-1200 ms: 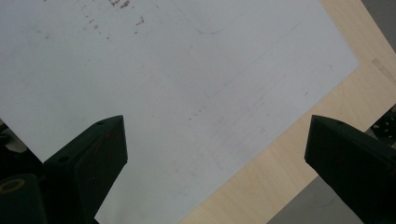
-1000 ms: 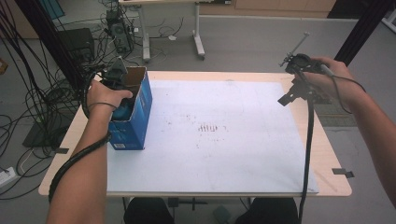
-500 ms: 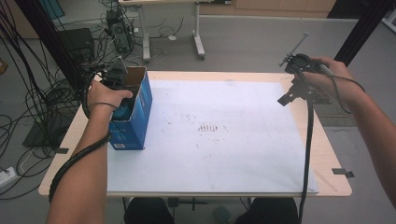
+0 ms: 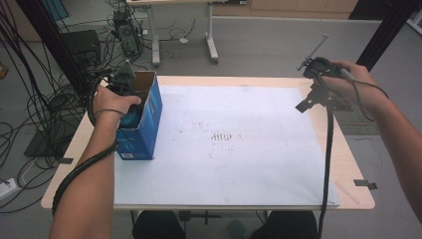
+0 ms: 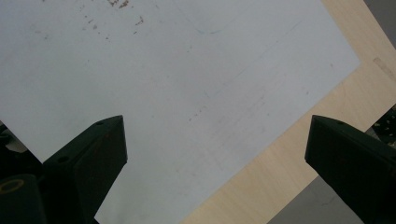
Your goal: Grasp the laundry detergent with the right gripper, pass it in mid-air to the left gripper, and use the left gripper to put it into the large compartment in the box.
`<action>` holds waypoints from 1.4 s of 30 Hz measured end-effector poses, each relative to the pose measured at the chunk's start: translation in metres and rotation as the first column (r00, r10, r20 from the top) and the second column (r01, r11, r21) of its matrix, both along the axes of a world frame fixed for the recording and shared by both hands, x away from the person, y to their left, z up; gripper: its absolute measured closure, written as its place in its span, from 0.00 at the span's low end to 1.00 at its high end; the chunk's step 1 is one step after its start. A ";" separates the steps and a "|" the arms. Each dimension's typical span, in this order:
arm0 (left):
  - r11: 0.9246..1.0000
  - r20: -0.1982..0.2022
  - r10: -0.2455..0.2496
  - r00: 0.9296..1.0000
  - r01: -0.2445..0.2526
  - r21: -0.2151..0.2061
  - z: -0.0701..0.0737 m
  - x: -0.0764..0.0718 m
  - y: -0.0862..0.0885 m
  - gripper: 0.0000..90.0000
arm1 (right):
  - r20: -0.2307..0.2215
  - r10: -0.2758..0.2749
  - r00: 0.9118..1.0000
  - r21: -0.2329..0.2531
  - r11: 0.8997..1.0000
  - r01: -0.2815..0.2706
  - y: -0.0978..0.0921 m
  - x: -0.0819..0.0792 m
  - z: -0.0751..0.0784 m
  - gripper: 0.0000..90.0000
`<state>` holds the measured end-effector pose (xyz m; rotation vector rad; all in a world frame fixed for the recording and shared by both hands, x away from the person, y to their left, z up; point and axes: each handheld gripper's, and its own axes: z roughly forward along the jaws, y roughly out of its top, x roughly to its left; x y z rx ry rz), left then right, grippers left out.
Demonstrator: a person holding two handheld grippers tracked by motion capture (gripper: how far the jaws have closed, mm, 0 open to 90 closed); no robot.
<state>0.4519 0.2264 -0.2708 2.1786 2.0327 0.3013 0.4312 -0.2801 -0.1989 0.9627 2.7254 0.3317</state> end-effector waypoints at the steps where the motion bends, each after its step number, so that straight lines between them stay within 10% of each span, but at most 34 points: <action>1: 1.000 -0.001 0.000 1.000 0.000 0.000 0.000 0.000 0.000 0.42 | -0.001 0.000 1.000 0.002 1.000 0.000 0.000 0.000 0.000 0.06; 42: 1.000 0.004 0.027 1.000 -0.027 -0.015 0.000 0.002 0.002 0.41 | -0.010 0.006 1.000 -0.010 1.000 -0.006 0.003 0.001 -0.003 0.06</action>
